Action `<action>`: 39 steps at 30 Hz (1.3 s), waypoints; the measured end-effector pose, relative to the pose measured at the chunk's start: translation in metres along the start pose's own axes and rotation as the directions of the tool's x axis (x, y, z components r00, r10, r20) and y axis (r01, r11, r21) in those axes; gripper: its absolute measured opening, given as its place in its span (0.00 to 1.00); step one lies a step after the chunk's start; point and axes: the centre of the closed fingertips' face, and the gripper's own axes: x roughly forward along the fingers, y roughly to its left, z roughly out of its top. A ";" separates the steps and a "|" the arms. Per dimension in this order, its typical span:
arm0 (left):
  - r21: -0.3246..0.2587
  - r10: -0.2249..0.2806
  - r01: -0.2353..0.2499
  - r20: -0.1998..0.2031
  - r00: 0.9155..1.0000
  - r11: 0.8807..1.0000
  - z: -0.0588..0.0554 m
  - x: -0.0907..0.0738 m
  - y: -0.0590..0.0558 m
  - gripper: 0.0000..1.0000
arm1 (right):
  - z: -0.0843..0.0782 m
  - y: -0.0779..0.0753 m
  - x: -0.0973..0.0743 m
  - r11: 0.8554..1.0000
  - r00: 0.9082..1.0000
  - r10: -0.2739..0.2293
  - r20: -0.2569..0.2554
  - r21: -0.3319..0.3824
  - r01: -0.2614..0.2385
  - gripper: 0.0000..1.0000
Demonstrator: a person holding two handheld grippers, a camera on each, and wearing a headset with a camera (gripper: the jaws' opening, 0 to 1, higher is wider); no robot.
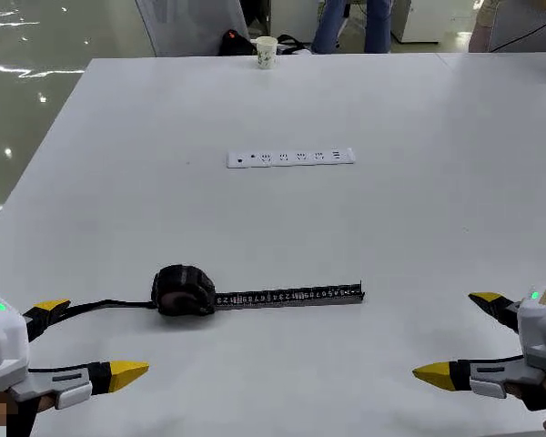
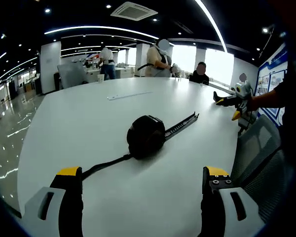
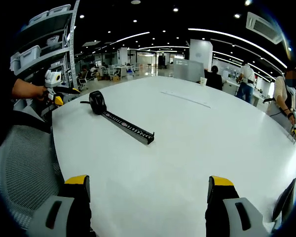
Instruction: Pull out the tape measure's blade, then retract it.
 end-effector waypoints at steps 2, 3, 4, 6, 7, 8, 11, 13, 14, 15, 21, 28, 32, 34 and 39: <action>-0.004 0.004 -0.004 -0.002 1.000 1.000 -0.003 -0.002 0.002 0.99 | -0.001 0.003 -0.003 1.000 1.000 0.000 0.009 0.003 0.000 0.99; -0.007 0.004 -0.004 -0.003 1.000 1.000 -0.004 -0.002 0.002 0.99 | -0.001 0.004 -0.004 1.000 1.000 0.000 0.011 0.003 0.000 0.99; -0.006 0.007 -0.007 -0.004 1.000 1.000 -0.004 -0.002 0.002 0.99 | -0.003 0.004 -0.004 1.000 1.000 -0.001 0.008 0.002 0.001 0.99; -0.010 0.005 -0.005 -0.008 1.000 1.000 -0.005 -0.003 0.002 0.99 | -0.006 0.006 -0.004 1.000 1.000 0.001 0.004 0.001 -0.001 0.99; -0.010 0.002 -0.002 -0.010 1.000 1.000 -0.005 -0.003 0.001 0.99 | -0.007 0.007 -0.005 1.000 1.000 0.003 0.000 0.008 -0.003 0.99; -0.010 0.000 0.000 -0.012 1.000 1.000 -0.006 -0.002 0.000 0.99 | -0.007 0.006 -0.003 1.000 1.000 0.002 0.003 0.009 -0.002 0.99; -0.006 -0.003 0.003 -0.014 1.000 1.000 -0.006 -0.002 0.000 0.99 | -0.005 0.005 -0.003 1.000 1.000 -0.004 0.010 0.007 0.004 0.99; -0.011 -0.002 0.002 -0.015 1.000 1.000 -0.006 -0.002 0.001 0.99 | -0.004 0.005 -0.003 1.000 1.000 -0.005 0.013 0.006 0.005 0.99; -0.011 0.001 -0.001 -0.018 1.000 1.000 -0.006 -0.001 0.001 0.99 | -0.006 0.004 -0.004 1.000 1.000 -0.004 0.009 0.005 0.004 0.99; -0.010 0.003 -0.003 -0.022 1.000 1.000 -0.007 -0.001 0.002 0.99 | -0.006 0.005 -0.004 1.000 1.000 0.001 0.006 0.004 -0.001 0.99; -0.001 0.009 -0.009 -0.053 0.999 1.000 -0.011 0.000 0.003 0.99 | -0.012 0.007 -0.002 1.000 1.000 0.004 -0.016 -0.017 -0.004 0.99; 0.002 0.003 -0.003 -0.066 0.998 1.000 -0.011 0.002 0.001 0.99 | -0.013 0.008 -0.003 1.000 1.000 0.003 -0.021 -0.021 -0.003 0.99; -0.004 0.005 -0.005 -0.062 0.998 1.000 -0.006 0.005 -0.001 0.99 | -0.011 0.005 -0.003 1.000 1.000 0.004 -0.027 -0.031 -0.005 0.99; -0.011 0.009 -0.010 -0.067 0.998 1.000 -0.004 0.007 -0.002 0.99 | -0.008 0.004 -0.003 0.999 0.999 0.007 -0.032 -0.034 -0.008 0.99; 0.000 0.003 -0.003 -0.060 0.998 1.000 0.006 0.014 -0.010 0.99 | 0.001 -0.005 -0.004 0.998 0.999 0.003 -0.043 -0.058 -0.006 0.99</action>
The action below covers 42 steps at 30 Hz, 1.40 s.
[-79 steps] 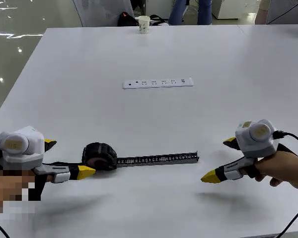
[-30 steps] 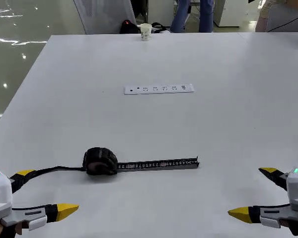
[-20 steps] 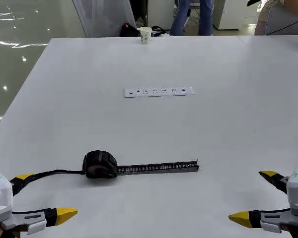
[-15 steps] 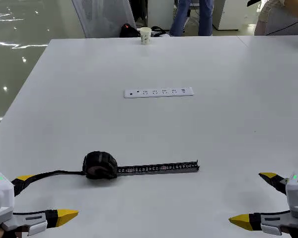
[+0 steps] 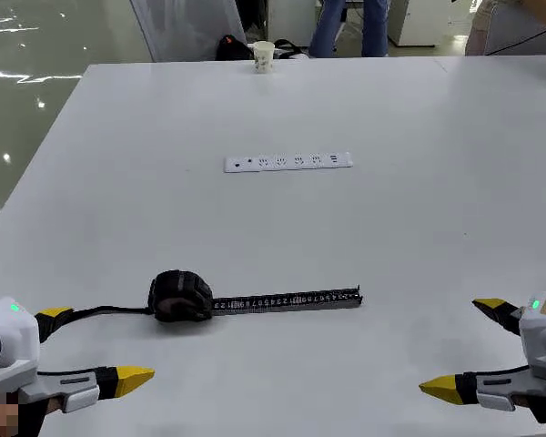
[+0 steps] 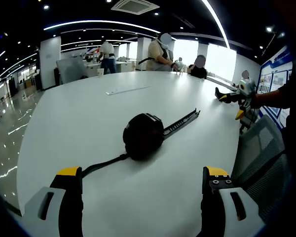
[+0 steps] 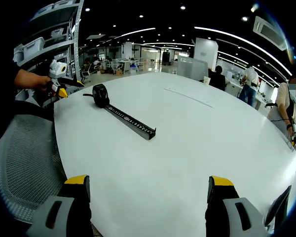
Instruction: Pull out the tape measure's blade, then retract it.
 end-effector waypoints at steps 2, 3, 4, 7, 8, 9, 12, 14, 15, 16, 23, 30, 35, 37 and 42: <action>0.006 -0.002 0.002 0.003 1.000 1.000 0.004 0.003 -0.003 0.99 | 0.005 -0.003 -0.003 1.000 1.000 -0.008 -0.011 -0.016 0.007 0.99; 0.009 -0.008 0.008 0.000 1.000 1.000 0.005 0.004 -0.004 0.99 | 0.006 -0.004 -0.003 1.000 1.000 -0.009 -0.019 -0.020 0.009 0.99; 0.012 -0.014 0.014 -0.002 1.000 1.000 0.006 0.005 -0.005 0.99 | 0.008 -0.005 -0.003 1.000 1.000 -0.010 -0.020 -0.017 0.009 0.99; 0.023 -0.020 0.021 -0.003 1.000 1.000 0.011 0.009 -0.009 0.99 | 0.020 -0.008 -0.004 1.000 1.000 0.003 -0.012 0.014 -0.002 0.99; 0.026 -0.023 0.023 -0.005 1.000 0.999 0.012 0.010 -0.010 0.99 | 0.023 -0.008 -0.004 1.000 1.000 0.005 -0.011 0.015 -0.004 0.99; 0.031 -0.022 0.022 -0.004 1.000 0.999 0.014 0.011 -0.011 0.99 | 0.026 -0.008 -0.004 1.000 1.000 0.005 -0.011 0.012 -0.005 0.99; 0.048 -0.027 0.027 -0.003 1.000 0.998 0.019 0.013 -0.014 0.99 | 0.035 -0.006 -0.003 1.000 1.000 0.019 -0.015 -0.020 -0.019 0.99; 0.046 -0.028 0.028 0.000 1.000 0.999 0.021 0.015 -0.015 0.99 | 0.038 -0.005 -0.002 0.999 0.999 0.026 -0.021 -0.035 -0.026 0.99; 0.044 -0.027 0.027 0.002 1.000 0.999 0.022 0.016 -0.015 0.99 | 0.038 -0.005 -0.001 0.998 0.999 0.032 -0.039 -0.055 -0.034 0.99; 0.041 -0.024 0.024 0.005 1.000 0.999 0.023 0.016 -0.015 0.99 | 0.038 -0.004 0.000 0.997 0.998 0.036 -0.046 -0.067 -0.039 0.99; 0.019 0.005 -0.005 0.000 1.000 1.000 0.026 0.024 -0.015 0.99 | 0.039 -0.002 0.009 0.989 0.993 0.065 -0.098 -0.126 -0.077 0.99; 0.007 -0.009 0.009 -0.002 1.000 1.000 0.029 0.034 -0.025 0.99 | 0.046 -0.002 0.019 0.971 0.986 0.108 -0.130 -0.199 -0.133 0.99; 0.011 0.084 -0.084 0.033 0.996 0.996 0.040 0.039 -0.011 0.99 | 0.048 -0.008 0.029 0.967 0.980 0.117 -0.161 -0.205 -0.149 0.99; -0.028 0.112 -0.111 0.041 0.993 0.993 0.042 0.042 -0.006 0.99 | 0.049 -0.011 0.032 0.968 0.979 0.112 -0.172 -0.202 -0.146 0.99; -0.073 0.127 -0.124 0.038 0.991 0.990 0.047 0.047 -0.002 0.99 | 0.057 -0.013 0.040 0.963 0.977 0.114 -0.181 -0.221 -0.154 0.99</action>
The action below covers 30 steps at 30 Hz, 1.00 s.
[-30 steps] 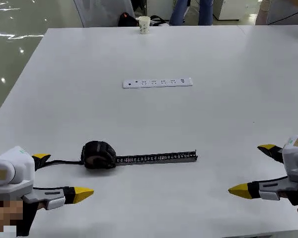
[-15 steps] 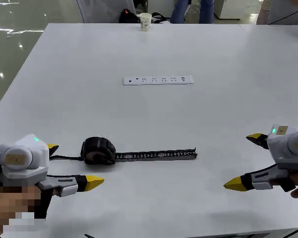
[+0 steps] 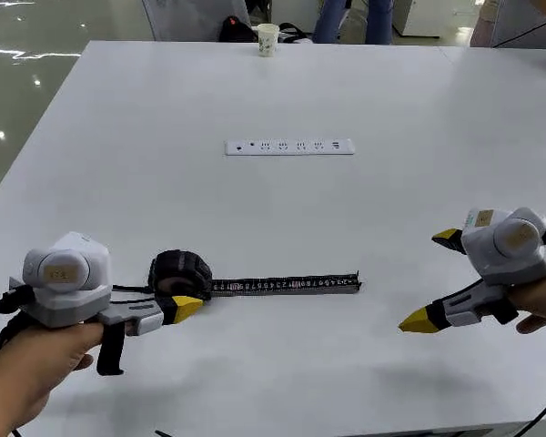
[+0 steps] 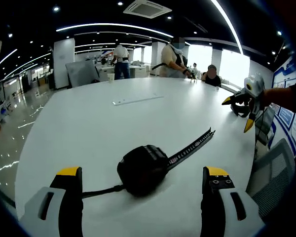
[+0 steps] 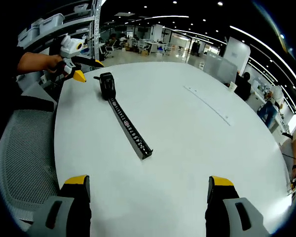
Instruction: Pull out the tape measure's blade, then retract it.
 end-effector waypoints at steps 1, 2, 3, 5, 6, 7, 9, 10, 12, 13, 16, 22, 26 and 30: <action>0.004 -0.001 0.001 0.003 1.000 1.000 0.001 0.002 -0.001 0.99 | 0.000 -0.001 0.002 1.000 1.000 0.004 -0.012 -0.011 -0.004 0.99; 0.018 -0.002 0.002 0.012 1.000 1.000 0.004 0.003 -0.002 0.99 | 0.001 -0.001 0.004 1.000 1.000 0.006 -0.018 -0.017 -0.006 0.99; 0.045 -0.005 0.005 0.014 1.000 0.999 0.006 0.006 -0.003 0.99 | 0.002 -0.002 0.006 1.000 1.000 0.010 -0.025 -0.026 -0.011 0.99; 0.054 -0.006 0.005 0.008 1.000 0.999 0.008 0.009 -0.005 0.99 | 0.006 -0.001 0.010 0.999 0.999 0.020 -0.031 -0.039 -0.021 0.99; 0.053 -0.009 0.008 0.008 1.000 0.999 0.009 0.011 -0.005 0.99 | 0.007 -0.001 0.011 0.999 0.999 0.023 -0.035 -0.045 -0.025 0.99; 0.051 -0.012 0.011 0.009 1.000 0.999 0.010 0.012 -0.006 0.99 | 0.008 -0.001 0.013 0.998 0.999 0.027 -0.040 -0.051 -0.029 0.99; 0.053 -0.013 0.013 0.008 1.000 0.998 0.013 0.016 -0.009 0.99 | 0.009 -0.001 0.018 0.996 0.998 0.042 -0.054 -0.076 -0.046 0.99; 0.059 -0.013 0.013 0.006 1.000 0.998 0.013 0.019 -0.009 0.99 | 0.010 0.000 0.020 0.994 0.997 0.050 -0.061 -0.093 -0.055 0.99; 0.062 -0.011 0.010 0.006 1.000 0.998 0.015 0.023 -0.010 0.99 | 0.012 0.000 0.023 0.992 0.996 0.061 -0.067 -0.110 -0.068 0.99; 0.060 -0.008 0.008 0.006 1.000 0.998 0.016 0.025 -0.010 0.99 | 0.013 0.000 0.026 0.989 0.995 0.071 -0.072 -0.122 -0.079 0.99; 0.027 0.002 -0.002 0.013 1.000 1.000 0.017 0.029 -0.009 0.99 | 0.013 -0.002 0.031 0.986 0.993 0.082 -0.087 -0.138 -0.094 0.99; 0.002 0.014 -0.014 0.006 1.000 1.000 0.012 0.035 -0.011 0.99 | 0.011 -0.008 0.040 0.982 0.987 0.106 -0.118 -0.141 -0.122 0.99; -0.019 0.031 -0.031 -0.006 1.000 0.999 0.006 0.039 -0.013 0.99 | 0.010 -0.008 0.046 0.979 0.983 0.125 -0.134 -0.146 -0.145 0.99; -0.047 0.065 -0.064 0.009 0.998 0.997 0.005 0.041 -0.009 0.99 | 0.009 -0.006 0.052 0.971 0.976 0.159 -0.150 -0.154 -0.182 0.99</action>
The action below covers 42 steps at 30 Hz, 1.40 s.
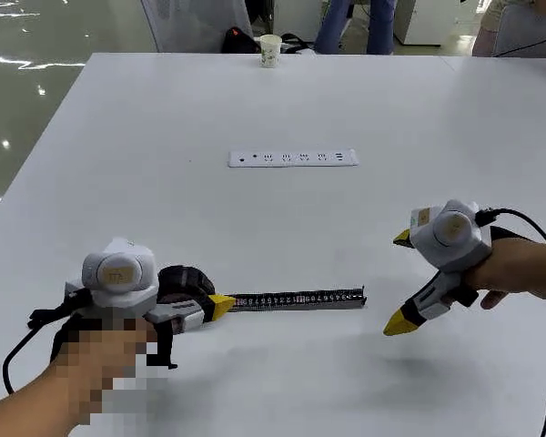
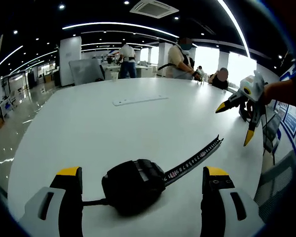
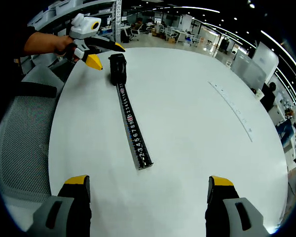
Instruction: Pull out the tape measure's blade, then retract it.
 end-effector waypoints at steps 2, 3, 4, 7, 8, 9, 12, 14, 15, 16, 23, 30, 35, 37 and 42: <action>0.006 0.030 -0.030 0.012 0.999 1.000 0.002 0.001 0.003 0.99 | 0.001 0.002 0.003 1.000 1.000 0.016 -0.005 -0.006 -0.016 0.99; 0.013 0.041 -0.041 0.019 0.999 0.999 0.004 0.002 0.003 0.99 | 0.001 0.001 0.005 1.000 1.000 0.025 -0.007 -0.014 -0.025 0.99; 0.013 0.048 -0.048 0.022 0.999 0.999 0.004 0.003 0.003 0.99 | 0.001 0.001 0.006 0.999 1.000 0.029 -0.010 -0.018 -0.029 0.99; -0.004 0.060 -0.060 0.038 0.997 0.998 0.003 0.007 0.003 0.99 | 0.003 0.000 0.011 0.999 0.999 0.042 -0.019 -0.023 -0.042 0.99; -0.014 0.070 -0.070 0.045 0.997 0.997 0.001 0.010 0.005 0.99 | 0.005 0.000 0.013 0.998 0.999 0.048 -0.019 -0.026 -0.049 0.99; -0.023 0.075 -0.074 0.051 0.996 0.997 -0.001 0.011 0.005 0.99 | 0.005 -0.002 0.015 0.998 0.998 0.052 -0.020 -0.028 -0.052 0.99; -0.048 0.086 -0.083 0.062 0.994 0.995 -0.005 0.014 0.006 0.99 | 0.007 -0.003 0.020 0.997 0.998 0.060 -0.023 -0.043 -0.061 0.99; -0.054 0.094 -0.090 0.070 0.993 0.994 -0.005 0.014 0.006 0.99 | 0.007 -0.003 0.023 0.997 0.997 0.067 -0.029 -0.048 -0.068 0.99; -0.054 0.099 -0.095 0.078 0.992 0.994 -0.004 0.015 0.005 0.99 | 0.008 -0.002 0.024 0.996 0.997 0.071 -0.032 -0.049 -0.072 0.99; -0.053 0.101 -0.097 0.083 0.991 0.994 -0.003 0.016 0.006 0.99 | 0.007 -0.003 0.026 0.996 0.997 0.075 -0.037 -0.048 -0.076 0.99; -0.043 0.133 -0.128 0.117 0.984 0.991 -0.005 0.019 0.010 0.99 | 0.007 -0.001 0.034 0.991 0.994 0.100 -0.050 -0.088 -0.104 0.92; -0.039 0.129 -0.125 0.120 0.984 0.991 -0.010 0.022 0.010 0.99 | 0.004 0.004 0.039 0.982 0.989 0.132 -0.064 -0.130 -0.139 0.72; -0.043 0.132 -0.128 0.132 0.982 0.991 -0.008 0.021 0.012 0.99 | 0.004 0.009 0.039 0.977 0.985 0.155 -0.077 -0.135 -0.164 0.46; -0.049 0.130 -0.124 0.144 0.981 0.991 -0.006 0.021 0.011 0.99 | 0.004 0.009 0.039 0.977 0.985 0.157 -0.075 -0.136 -0.166 0.42; -0.049 0.138 -0.132 0.148 0.979 0.990 -0.005 0.020 0.012 0.99 | 0.005 0.007 0.042 0.973 0.985 0.155 -0.081 -0.159 -0.166 0.33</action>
